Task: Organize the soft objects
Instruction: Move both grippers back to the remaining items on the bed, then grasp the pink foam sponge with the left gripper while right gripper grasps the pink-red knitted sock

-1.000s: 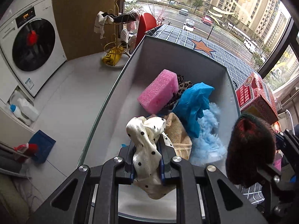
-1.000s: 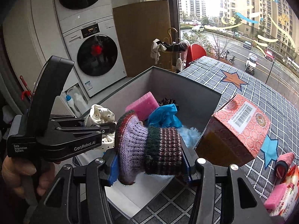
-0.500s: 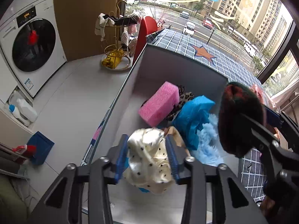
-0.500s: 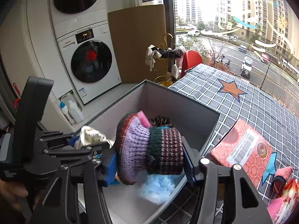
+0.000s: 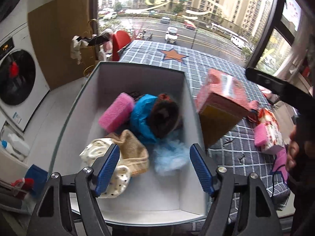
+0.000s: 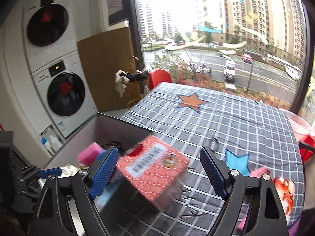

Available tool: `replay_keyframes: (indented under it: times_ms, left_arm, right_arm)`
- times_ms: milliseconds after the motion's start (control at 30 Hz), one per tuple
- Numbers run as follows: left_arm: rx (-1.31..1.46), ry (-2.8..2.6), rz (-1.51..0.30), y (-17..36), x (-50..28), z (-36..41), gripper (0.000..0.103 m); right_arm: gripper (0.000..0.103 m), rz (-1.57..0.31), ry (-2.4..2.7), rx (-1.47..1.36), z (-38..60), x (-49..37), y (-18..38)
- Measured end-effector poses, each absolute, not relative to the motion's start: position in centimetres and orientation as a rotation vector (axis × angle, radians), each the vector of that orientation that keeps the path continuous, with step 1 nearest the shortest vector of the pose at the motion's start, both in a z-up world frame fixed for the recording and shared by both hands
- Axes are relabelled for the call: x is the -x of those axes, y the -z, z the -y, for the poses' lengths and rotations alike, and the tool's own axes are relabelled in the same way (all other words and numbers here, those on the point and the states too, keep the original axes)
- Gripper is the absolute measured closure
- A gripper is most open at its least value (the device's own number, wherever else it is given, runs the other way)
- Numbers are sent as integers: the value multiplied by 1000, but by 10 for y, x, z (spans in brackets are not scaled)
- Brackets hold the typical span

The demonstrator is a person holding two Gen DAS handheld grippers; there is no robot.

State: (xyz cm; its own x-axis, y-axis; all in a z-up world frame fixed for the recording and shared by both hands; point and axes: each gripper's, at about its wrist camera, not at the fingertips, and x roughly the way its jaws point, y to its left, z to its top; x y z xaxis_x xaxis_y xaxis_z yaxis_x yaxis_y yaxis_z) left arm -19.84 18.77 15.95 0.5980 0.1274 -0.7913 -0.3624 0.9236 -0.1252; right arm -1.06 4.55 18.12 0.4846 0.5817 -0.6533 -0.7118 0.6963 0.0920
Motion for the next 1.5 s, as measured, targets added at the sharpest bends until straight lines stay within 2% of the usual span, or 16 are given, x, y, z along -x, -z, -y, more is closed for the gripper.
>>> replay_keyframes:
  times_ms: [167,367,533,733,767,833,867,1100,1200,1333,1500]
  left_arm:
    - [187,-86,-869,-172,174,-110,26]
    - [106,64,-1010,-130,119,-26,26]
    - [119,85,-1114,-102,95,4,26]
    - [117,52,-1157,-89,89,1,26]
    - [122,45,-1162,-88,89,-2,26]
    - [131,28,-1163,-86,87,-6,26]
    - [135,22,-1161,-85,86,-8,26]
    - [185,6,-1167,-77,69,-12,26]
    - [143,37,-1140,-83,53,4,26]
    - [93,93,-1107,-88,21,28,26]
    - [56,125,-1105,-86,-5,46,26]
  right_arm:
    - [17,-787,-616,273,17,-47,-167]
    - [17,-1026,-549,328,60,-123,-124]
    - [17,-1135,-602,368,53,-146,-95]
    - [18,-1257,-604,516,24,-157,-38]
    - [42,-1254,-606,570,18,-153,-29]
    - [71,-1195,-600,649,11,-140,-27]
    - [78,-1175,-635,611,13,-134,-35]
    - [78,-898,-786,336,91,-51,-130]
    - [78,-834,-755,284,134,-9,-149]
    - [78,-871,-616,297,173,26,-121]
    - [78,-975,-558,132,209,38,-83]
